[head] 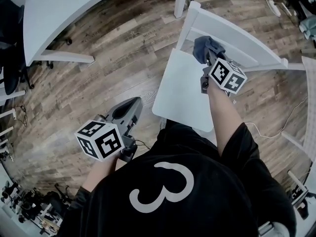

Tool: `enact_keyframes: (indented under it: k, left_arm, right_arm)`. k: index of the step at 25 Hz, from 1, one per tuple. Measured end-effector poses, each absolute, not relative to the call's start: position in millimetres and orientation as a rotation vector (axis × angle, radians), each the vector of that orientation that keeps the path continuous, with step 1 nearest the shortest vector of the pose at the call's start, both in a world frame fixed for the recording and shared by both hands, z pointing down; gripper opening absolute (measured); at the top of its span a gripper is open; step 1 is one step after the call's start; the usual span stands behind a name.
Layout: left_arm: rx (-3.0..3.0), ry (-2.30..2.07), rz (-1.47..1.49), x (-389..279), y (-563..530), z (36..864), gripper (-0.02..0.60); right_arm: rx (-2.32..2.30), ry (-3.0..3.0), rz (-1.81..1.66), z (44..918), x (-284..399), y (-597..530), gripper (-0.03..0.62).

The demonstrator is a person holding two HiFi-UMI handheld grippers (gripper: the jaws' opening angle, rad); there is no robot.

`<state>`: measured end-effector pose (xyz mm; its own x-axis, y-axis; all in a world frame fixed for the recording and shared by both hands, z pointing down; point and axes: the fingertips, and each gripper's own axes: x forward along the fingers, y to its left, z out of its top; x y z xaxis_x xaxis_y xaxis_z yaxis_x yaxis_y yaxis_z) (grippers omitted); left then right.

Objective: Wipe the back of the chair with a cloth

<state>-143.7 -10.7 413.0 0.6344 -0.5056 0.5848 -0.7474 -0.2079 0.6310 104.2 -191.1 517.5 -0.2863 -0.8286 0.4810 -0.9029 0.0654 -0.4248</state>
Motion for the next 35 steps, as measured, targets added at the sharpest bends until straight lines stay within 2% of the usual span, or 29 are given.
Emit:
enact_keyframes:
  k: [25,35]
  left_arm:
    - [2.006,-0.744,0.440,-16.3,-28.0,409.0,0.014]
    - [2.028,-0.676,0.485,24.2,-48.3,411.1,0.014]
  right_arm:
    - [2.213,-1.932,1.152,519.4,290.8,-116.3,0.048]
    - [2.225,-1.979,1.248,517.5,300.3,-112.7,0.048]
